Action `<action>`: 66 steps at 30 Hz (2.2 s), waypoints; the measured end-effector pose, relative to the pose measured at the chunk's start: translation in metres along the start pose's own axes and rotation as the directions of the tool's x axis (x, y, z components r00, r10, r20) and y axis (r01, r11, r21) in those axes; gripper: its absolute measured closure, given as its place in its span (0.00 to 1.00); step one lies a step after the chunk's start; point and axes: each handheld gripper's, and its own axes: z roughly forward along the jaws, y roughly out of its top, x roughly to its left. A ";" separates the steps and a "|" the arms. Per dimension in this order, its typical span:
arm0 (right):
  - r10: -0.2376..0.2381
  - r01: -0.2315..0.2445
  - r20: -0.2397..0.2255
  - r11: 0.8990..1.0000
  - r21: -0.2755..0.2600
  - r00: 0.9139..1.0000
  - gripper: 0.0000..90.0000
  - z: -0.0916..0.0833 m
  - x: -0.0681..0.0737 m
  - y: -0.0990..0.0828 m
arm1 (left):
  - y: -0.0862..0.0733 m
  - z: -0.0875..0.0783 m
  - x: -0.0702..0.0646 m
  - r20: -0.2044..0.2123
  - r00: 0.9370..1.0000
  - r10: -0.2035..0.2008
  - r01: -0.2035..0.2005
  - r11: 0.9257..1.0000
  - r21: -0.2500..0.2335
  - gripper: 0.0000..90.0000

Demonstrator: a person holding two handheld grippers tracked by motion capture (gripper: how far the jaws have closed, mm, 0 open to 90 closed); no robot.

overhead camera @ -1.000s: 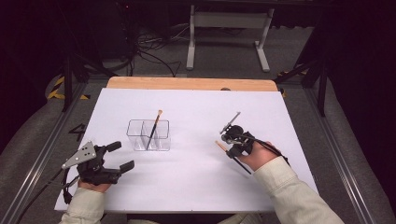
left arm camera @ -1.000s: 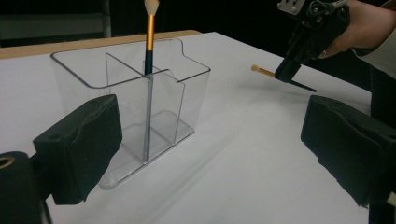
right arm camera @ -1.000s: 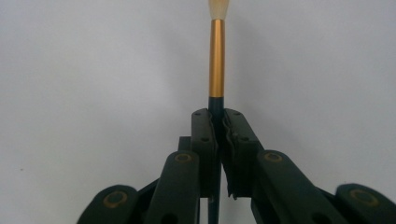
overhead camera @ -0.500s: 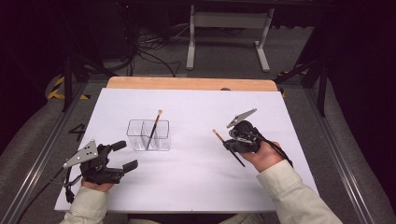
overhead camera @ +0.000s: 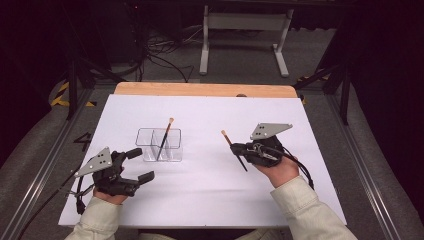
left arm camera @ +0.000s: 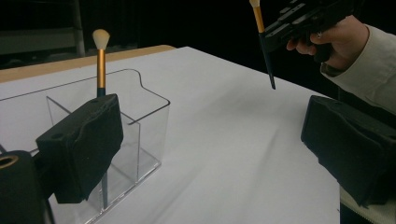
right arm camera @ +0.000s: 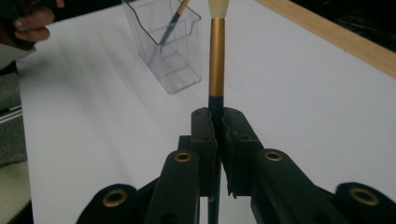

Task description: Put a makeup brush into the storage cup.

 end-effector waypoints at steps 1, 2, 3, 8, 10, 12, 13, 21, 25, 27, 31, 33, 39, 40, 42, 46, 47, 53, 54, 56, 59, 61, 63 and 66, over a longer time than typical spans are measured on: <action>-0.001 0.001 -0.009 1.000 -0.019 1.000 0.93 0.000 0.001 0.000 | 0.001 0.001 -0.001 0.004 1.000 0.003 -0.003 1.000 -0.001 0.08; -0.007 0.007 -0.008 0.999 -0.040 1.000 0.93 0.000 0.002 0.000 | 0.001 0.001 -0.002 0.009 1.000 0.002 -0.002 1.000 -0.001 0.08; -0.011 0.010 -0.009 0.998 -0.061 1.000 0.93 0.000 0.003 0.000 | 0.002 0.002 -0.002 0.010 1.000 0.006 -0.006 1.000 -0.001 0.08; -0.026 0.019 -0.044 0.990 -0.141 0.999 0.93 0.002 0.007 -0.001 | 0.003 0.004 -0.004 0.015 1.000 0.013 -0.013 1.000 0.006 0.08; -0.035 0.024 -0.066 0.986 -0.163 0.997 0.93 0.003 0.008 -0.001 | 0.004 0.004 -0.005 0.016 1.000 0.015 -0.015 1.000 0.001 0.08; -0.043 0.029 -0.077 0.984 -0.173 0.996 0.93 0.004 0.009 0.000 | 0.004 0.004 -0.005 0.016 1.000 0.013 -0.013 1.000 0.001 0.09; -0.040 0.021 -0.098 0.982 -0.189 0.994 0.93 0.004 0.009 0.000 | 0.004 0.005 -0.005 0.022 1.000 0.014 -0.014 1.000 -0.005 0.09; -0.065 0.014 -0.157 0.952 -0.305 0.985 0.93 0.006 0.012 -0.003 | 0.008 0.010 -0.009 0.046 0.999 0.025 -0.024 1.000 -0.008 0.09; -0.054 -0.015 -0.194 0.941 -0.337 0.979 0.93 0.009 0.013 -0.004 | 0.012 0.019 -0.012 0.073 0.997 0.027 -0.026 0.999 -0.020 0.10; -0.064 -0.012 -0.200 0.933 -0.359 0.978 0.93 0.010 0.016 -0.003 | 0.014 0.024 -0.015 0.085 0.996 0.038 -0.037 0.999 -0.019 0.11; -0.082 -0.007 -0.215 0.924 -0.383 0.973 0.93 0.014 0.020 -0.003 | 0.016 0.033 -0.018 0.118 0.992 0.040 -0.039 0.999 -0.016 0.12; -0.084 -0.012 -0.226 0.919 -0.393 0.970 0.93 0.015 0.021 -0.003 | 0.017 0.036 -0.019 0.131 0.990 0.045 -0.043 0.999 -0.024 0.13; -0.102 -0.012 -0.247 0.907 -0.420 0.964 0.93 0.019 0.024 -0.003 | 0.018 0.043 -0.022 0.151 0.987 0.057 -0.054 0.998 -0.026 0.13; -0.105 -0.010 -0.247 0.905 -0.426 0.963 0.93 0.020 0.025 -0.003 | 0.018 0.044 -0.023 0.155 0.986 0.060 -0.057 0.998 -0.024 0.13; -0.112 -0.009 -0.254 0.903 -0.430 0.961 0.93 0.021 0.026 -0.003 | 0.019 0.047 -0.024 0.163 0.985 0.065 -0.062 0.998 -0.022 0.13; -0.125 -0.007 -0.264 0.894 -0.448 0.956 0.93 0.023 0.028 -0.002 | 0.019 0.053 -0.028 0.177 0.982 0.070 -0.068 0.998 -0.019 0.14; -0.126 -0.010 -0.271 0.892 -0.452 0.954 0.93 0.024 0.028 -0.002 | 0.020 0.055 -0.029 0.183 0.980 0.071 -0.069 0.997 -0.015 0.14; -0.129 -0.029 -0.302 0.884 -0.467 0.945 0.93 0.030 0.032 -0.002 | 0.022 0.063 -0.034 0.222 0.973 0.067 -0.068 0.998 -0.005 0.19; -0.128 -0.034 -0.309 0.881 -0.471 0.942 0.93 0.032 0.032 -0.002 | 0.022 0.064 -0.035 0.224 0.972 0.070 -0.072 0.997 -0.001 0.20; -0.131 -0.038 -0.316 0.879 -0.476 0.940 0.93 0.033 0.034 -0.002 | 0.022 0.067 -0.037 0.237 0.969 0.068 -0.071 0.998 0.001 0.22; -0.144 -0.036 -0.329 0.874 -0.485 0.933 0.93 0.036 0.037 -0.002 | 0.023 0.069 -0.038 0.254 0.965 0.070 -0.073 0.997 0.003 0.26; -0.146 -0.038 -0.334 0.873 -0.487 0.931 0.93 0.037 0.038 -0.002 | 0.023 0.071 -0.040 0.270 0.960 0.071 -0.074 0.997 0.001 0.27; -0.157 -0.038 -0.344 0.866 -0.498 0.926 0.93 0.040 0.040 -0.002 | 0.023 0.075 -0.043 0.283 0.956 0.072 -0.076 0.997 0.004 0.30; -0.169 -0.031 -0.342 0.861 -0.508 0.925 0.93 0.041 0.042 -0.001 | 0.023 0.080 -0.042 0.293 0.954 0.058 -0.063 0.998 0.006 0.32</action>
